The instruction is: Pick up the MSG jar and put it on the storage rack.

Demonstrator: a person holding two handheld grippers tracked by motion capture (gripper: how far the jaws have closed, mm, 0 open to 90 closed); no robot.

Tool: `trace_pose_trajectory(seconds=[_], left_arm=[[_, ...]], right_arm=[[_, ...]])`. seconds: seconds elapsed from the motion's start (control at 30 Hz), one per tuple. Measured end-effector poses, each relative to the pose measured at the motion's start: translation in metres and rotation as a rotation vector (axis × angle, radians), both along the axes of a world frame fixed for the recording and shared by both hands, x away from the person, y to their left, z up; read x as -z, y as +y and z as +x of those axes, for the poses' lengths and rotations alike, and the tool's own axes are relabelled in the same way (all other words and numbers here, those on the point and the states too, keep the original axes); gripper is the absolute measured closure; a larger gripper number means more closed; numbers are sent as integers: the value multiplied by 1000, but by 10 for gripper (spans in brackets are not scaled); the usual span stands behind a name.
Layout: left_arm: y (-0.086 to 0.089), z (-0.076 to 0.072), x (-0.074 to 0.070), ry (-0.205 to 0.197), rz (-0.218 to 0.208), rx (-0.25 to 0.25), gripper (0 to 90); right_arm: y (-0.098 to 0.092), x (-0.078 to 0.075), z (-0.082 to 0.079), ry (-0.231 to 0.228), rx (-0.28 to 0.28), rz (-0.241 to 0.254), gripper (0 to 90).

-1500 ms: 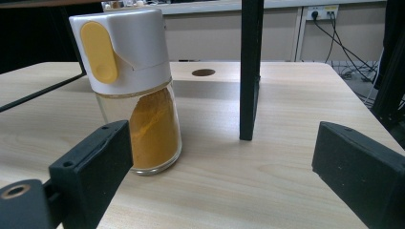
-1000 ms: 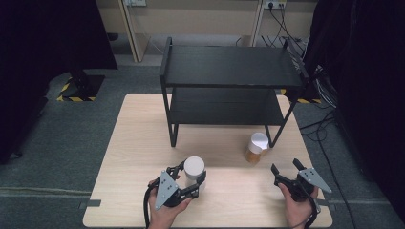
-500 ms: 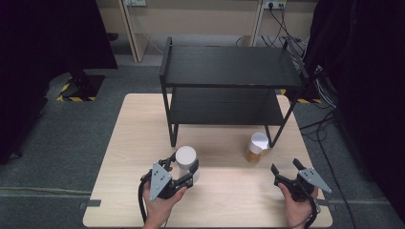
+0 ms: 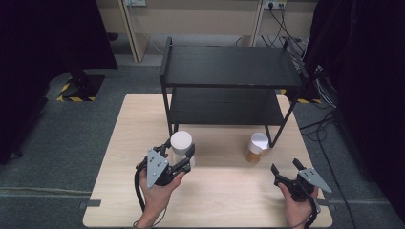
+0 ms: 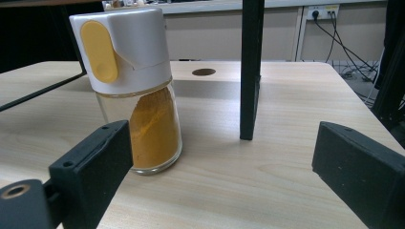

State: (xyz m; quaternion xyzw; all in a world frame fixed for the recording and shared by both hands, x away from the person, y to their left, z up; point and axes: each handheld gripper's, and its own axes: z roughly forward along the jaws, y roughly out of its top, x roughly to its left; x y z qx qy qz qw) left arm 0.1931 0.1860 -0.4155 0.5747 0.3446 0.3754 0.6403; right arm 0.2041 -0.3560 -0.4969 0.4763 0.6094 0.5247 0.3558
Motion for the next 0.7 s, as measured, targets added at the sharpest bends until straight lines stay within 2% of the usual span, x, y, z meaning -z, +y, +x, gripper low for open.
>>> trace_pose_trajectory(seconds=[0.4, 0.7], left_arm=[[0, 4, -19, -34, -16, -41, 336], [-1, 11, -38, -53, -6, -62, 337]], right_arm=[[1, 0, 0, -1, 1, -5, 67], [1, 0, 0, 0, 1, -5, 67]])
